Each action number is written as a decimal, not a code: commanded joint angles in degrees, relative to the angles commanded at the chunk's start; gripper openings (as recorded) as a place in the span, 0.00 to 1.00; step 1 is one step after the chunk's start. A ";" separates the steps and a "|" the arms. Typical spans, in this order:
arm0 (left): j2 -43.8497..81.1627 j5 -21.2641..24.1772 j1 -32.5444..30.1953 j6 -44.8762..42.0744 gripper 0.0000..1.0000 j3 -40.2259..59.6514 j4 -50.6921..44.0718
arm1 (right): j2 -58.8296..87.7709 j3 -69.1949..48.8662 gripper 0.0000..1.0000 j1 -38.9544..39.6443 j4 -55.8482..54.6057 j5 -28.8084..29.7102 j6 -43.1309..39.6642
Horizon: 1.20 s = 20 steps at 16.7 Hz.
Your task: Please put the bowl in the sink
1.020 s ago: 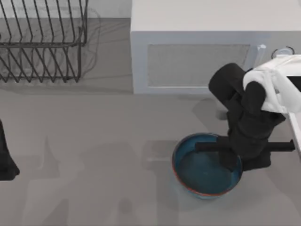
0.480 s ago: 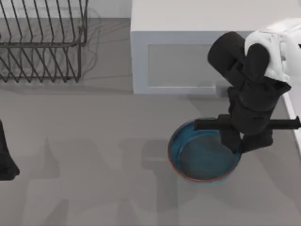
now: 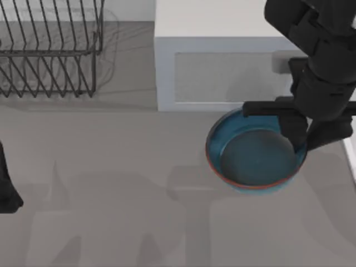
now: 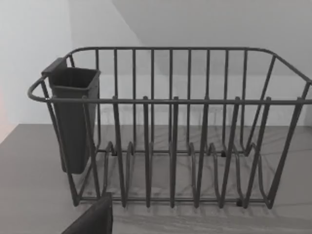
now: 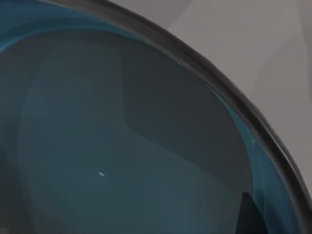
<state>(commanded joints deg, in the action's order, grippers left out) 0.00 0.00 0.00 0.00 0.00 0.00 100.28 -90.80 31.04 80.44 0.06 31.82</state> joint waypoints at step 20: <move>0.00 0.00 0.00 0.00 1.00 0.00 0.00 | -9.18 39.53 0.00 -34.49 -50.14 -15.11 -20.66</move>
<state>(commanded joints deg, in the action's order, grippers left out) 0.00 0.00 0.00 0.00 0.00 0.00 91.09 -51.27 -3.45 30.29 -15.05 11.16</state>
